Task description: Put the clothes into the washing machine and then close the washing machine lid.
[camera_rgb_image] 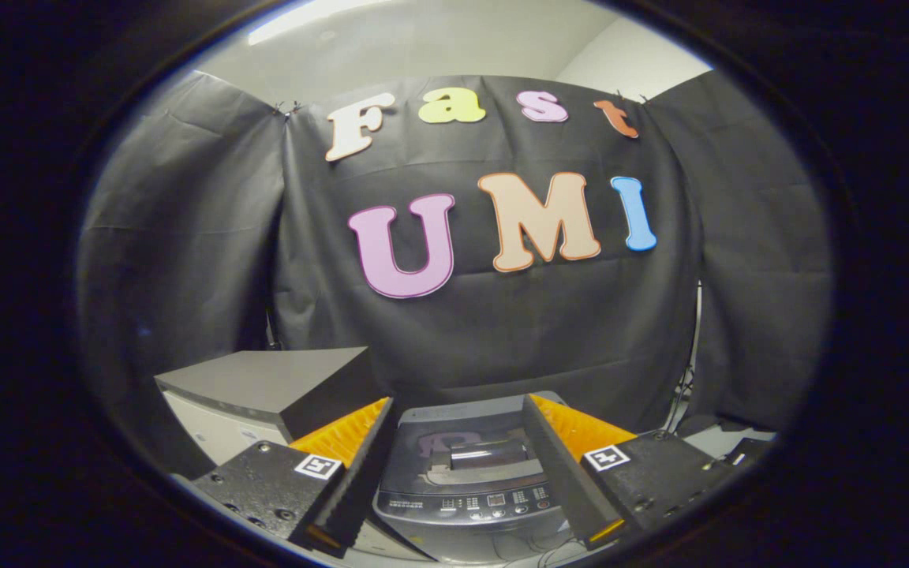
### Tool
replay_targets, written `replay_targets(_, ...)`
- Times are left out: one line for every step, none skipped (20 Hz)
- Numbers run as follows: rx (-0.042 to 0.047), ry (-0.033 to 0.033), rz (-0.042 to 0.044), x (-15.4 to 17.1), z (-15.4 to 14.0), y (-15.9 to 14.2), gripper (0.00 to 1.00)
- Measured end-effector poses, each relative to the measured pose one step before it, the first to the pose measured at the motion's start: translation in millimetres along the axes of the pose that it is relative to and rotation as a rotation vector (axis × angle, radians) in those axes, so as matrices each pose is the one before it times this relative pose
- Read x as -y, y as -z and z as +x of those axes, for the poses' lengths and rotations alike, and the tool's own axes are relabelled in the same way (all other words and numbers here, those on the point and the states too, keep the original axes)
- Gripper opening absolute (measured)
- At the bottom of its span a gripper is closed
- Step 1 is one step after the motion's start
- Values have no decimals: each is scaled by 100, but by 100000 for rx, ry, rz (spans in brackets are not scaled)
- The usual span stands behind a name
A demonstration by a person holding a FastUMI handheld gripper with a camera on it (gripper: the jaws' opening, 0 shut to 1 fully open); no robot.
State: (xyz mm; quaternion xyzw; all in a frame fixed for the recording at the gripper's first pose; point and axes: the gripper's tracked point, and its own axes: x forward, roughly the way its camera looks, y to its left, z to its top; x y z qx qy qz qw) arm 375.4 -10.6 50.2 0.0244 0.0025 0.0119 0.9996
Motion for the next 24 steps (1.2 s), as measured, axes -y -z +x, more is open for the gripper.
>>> replay_targets(896, -1121, -411, -125, -478, -197, 96)
replay_targets(1619, -295, 94, 207, -709, -534, 96)
replay_targets(1945, 179, 70, 356, -489, -368, 96)
replay_targets(888, 120, -210, 184, -691, -352, 96)
replay_targets(979, -68, -516, 27, -708, -133, 96)
replay_targets(1155, -253, -572, 45, -787, -269, 96)
replay_targets(1148, -499, -1079, -14, -704, -273, 96)
replay_targets(1478, 785, -598, 212, -639, -281, 96)
replay_targets(956, 252, -621, 2, -728, -222, 96)
replay_targets(524, 124, -338, -36, -742, -22, 96)
replay_targets(-71, -276, -209, 65, -535, 225, 96)
replay_targets(-537, -1068, 300, -72, -412, 320, 96)
replay_targets(-797, -1073, 28, -142, -545, 431, 96)
replay_targets(-1117, 27, 177, 133, -578, 606, 96)
replay_targets(-363, 953, 76, 256, -761, 355, 96)
replay_targets(-691, 255, 346, 44, -524, 436, 96)
replay_targets(24, -103, 246, -115, -603, 322, 96)
replay_targets(7, -1710, 593, -559, -338, 230, 96)
replay_targets(1398, -2012, 466, -646, -388, -203, 96)
replay_targets(318, -1837, 1033, -501, -61, -158, 96)
replay_targets(651, -2261, 519, -697, -240, -203, 96)
replay_targets(410, -2324, 345, -702, -95, 162, 96)
replay_targets(616, -1260, -863, -496, -219, -75, 96)
replay_targets(111, -1042, -1660, -275, 0, -69, 96)
